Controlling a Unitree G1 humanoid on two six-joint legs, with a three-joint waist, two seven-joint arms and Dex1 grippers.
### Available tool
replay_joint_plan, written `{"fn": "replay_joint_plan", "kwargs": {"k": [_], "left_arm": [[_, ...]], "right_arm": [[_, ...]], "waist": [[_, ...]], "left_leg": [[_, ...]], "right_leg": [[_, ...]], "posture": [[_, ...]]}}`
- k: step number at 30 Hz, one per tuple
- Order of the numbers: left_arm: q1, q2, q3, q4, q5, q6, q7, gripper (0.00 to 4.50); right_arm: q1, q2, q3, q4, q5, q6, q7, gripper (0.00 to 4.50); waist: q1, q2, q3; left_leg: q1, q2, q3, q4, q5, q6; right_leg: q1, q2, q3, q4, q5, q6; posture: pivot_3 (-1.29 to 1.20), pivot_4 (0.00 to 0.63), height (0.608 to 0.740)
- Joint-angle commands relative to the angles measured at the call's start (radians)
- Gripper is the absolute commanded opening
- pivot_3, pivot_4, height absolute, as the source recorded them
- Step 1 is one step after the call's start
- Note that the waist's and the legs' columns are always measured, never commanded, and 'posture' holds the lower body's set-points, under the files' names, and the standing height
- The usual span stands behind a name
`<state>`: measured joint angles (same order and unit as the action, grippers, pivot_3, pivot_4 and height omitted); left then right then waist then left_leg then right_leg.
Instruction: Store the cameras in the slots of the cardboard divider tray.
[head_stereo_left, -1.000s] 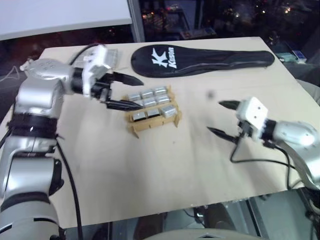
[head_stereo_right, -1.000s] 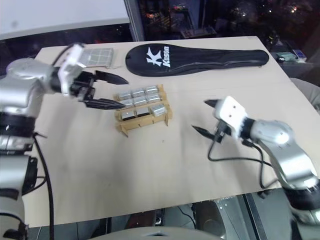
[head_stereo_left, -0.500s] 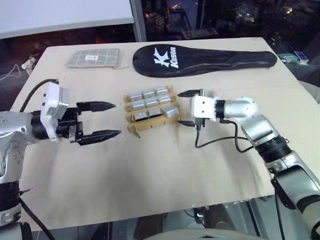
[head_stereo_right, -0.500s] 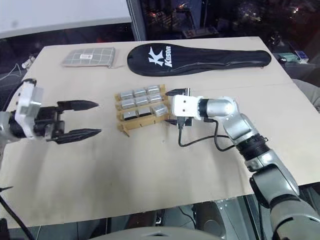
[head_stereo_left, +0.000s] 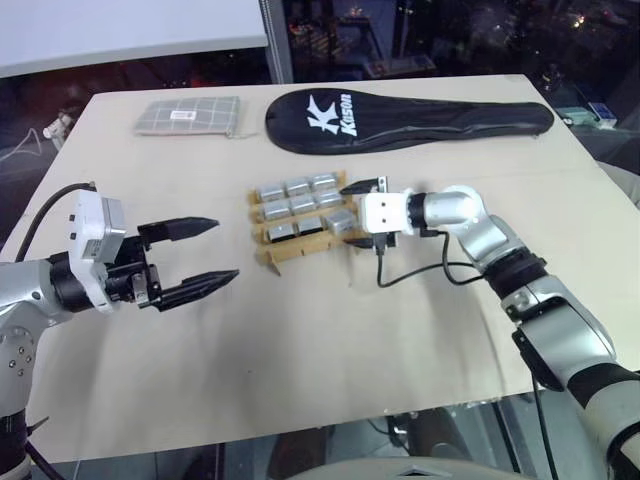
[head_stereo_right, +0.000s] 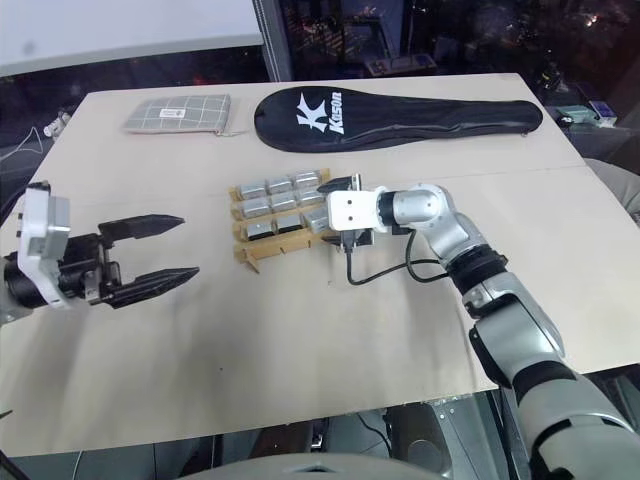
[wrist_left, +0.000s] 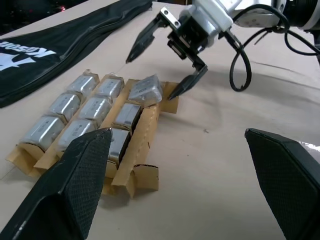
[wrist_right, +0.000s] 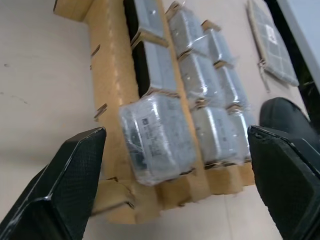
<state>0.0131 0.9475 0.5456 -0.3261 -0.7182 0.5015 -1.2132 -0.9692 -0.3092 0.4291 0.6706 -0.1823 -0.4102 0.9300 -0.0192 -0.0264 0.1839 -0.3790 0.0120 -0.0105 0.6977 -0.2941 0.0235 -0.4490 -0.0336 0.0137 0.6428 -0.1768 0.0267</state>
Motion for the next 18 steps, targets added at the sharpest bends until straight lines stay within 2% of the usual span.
{"fn": "replay_joint_plan", "kwargs": {"k": [1,5,12,14,18], "left_arm": [[0.001,0.004,0.038,-0.042,-0.032,0.006,0.021,4.41],[0.002,0.010,0.044,-0.049,-0.040,0.012,0.033,4.41],[-0.014,0.022,0.030,-0.043,-0.044,0.013,0.046,4.50],[-0.020,0.024,0.023,-0.036,-0.041,0.010,0.044,4.50],[-0.047,0.028,0.002,-0.025,-0.038,0.008,0.043,4.50]], "right_arm": [[-0.055,0.009,0.001,0.038,-0.036,-0.049,-0.021,4.50],[-0.078,0.031,-0.012,0.076,-0.050,-0.059,-0.047,4.50],[-0.065,0.020,-0.046,-0.005,0.027,-0.029,0.059,1.31],[-0.056,0.018,-0.051,-0.040,0.049,0.001,0.088,0.66],[-0.084,0.016,-0.052,-0.052,0.064,0.051,0.128,0.65]], "waist": [[0.000,0.000,0.000],[-0.002,0.000,0.000],[-0.009,0.001,0.001],[-0.013,0.001,0.001],[-0.020,0.001,0.001]], "left_leg": [[0.000,0.000,0.000,0.000,0.000,0.000],[0.000,0.000,0.000,0.000,0.000,0.000],[0.000,0.000,0.000,0.000,0.000,0.000],[0.000,0.000,0.000,0.000,0.000,0.000],[0.000,0.000,-0.001,-0.001,0.000,0.000]], "right_leg": [[0.000,0.000,0.000,0.000,0.000,0.000],[0.000,0.000,0.000,0.000,0.000,0.000],[0.000,0.000,0.000,0.000,0.000,0.000],[0.000,0.000,0.000,0.000,0.000,0.000],[0.000,0.000,0.000,0.000,0.000,0.000]], "posture": [[0.00,0.150,0.740],[0.00,0.150,0.740],[0.00,0.150,0.740],[0.00,0.150,0.740],[0.00,0.150,0.740]]}}
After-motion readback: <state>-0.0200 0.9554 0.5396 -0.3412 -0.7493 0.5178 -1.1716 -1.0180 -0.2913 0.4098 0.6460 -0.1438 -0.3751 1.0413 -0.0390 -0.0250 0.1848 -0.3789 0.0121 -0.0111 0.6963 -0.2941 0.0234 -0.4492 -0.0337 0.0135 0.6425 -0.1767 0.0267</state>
